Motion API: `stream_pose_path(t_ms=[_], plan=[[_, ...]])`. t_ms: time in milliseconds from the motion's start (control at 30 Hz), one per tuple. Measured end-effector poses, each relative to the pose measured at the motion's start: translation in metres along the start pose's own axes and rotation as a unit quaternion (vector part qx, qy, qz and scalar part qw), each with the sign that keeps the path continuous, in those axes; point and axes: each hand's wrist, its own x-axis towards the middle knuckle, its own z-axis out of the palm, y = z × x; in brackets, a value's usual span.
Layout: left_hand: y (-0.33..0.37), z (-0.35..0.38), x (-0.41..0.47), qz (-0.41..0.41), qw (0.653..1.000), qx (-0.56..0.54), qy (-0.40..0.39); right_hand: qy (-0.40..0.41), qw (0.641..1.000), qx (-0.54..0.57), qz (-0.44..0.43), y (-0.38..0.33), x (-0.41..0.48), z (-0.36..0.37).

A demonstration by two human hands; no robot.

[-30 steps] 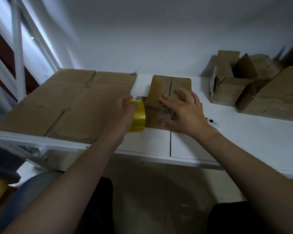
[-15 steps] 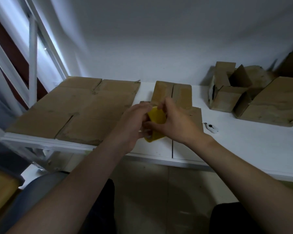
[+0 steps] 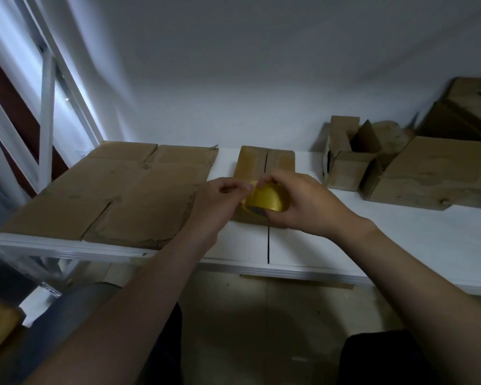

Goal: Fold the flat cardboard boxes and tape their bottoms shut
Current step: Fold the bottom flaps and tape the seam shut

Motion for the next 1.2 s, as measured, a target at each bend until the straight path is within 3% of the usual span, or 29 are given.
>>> stream_pose_path(t_ms=[267,467,667,833,1033,1200], plan=[[0.008,0.003,0.01,0.039,0.998,0.001,0.047,0.055,0.996,0.048,-0.057,0.012,-0.005,-0.011],[0.006,0.005,0.02,0.062,0.995,0.01,0.081,-0.023,0.999,-0.04,-0.027,0.033,0.0,-0.017],[0.001,-0.007,0.033,0.029,0.996,0.002,0.089,0.093,0.993,0.053,-0.056,0.047,-0.01,-0.024],[-0.003,-0.009,0.035,0.027,0.994,0.01,0.107,-0.029,0.998,-0.048,-0.025,0.053,-0.007,-0.034],[-0.011,-0.014,0.04,-0.014,0.992,-0.018,0.123,0.053,0.996,0.059,-0.046,0.061,-0.015,-0.044],[-0.015,-0.021,0.044,-0.007,0.989,-0.019,0.147,-0.053,0.998,-0.043,-0.018,0.077,-0.017,-0.042]])
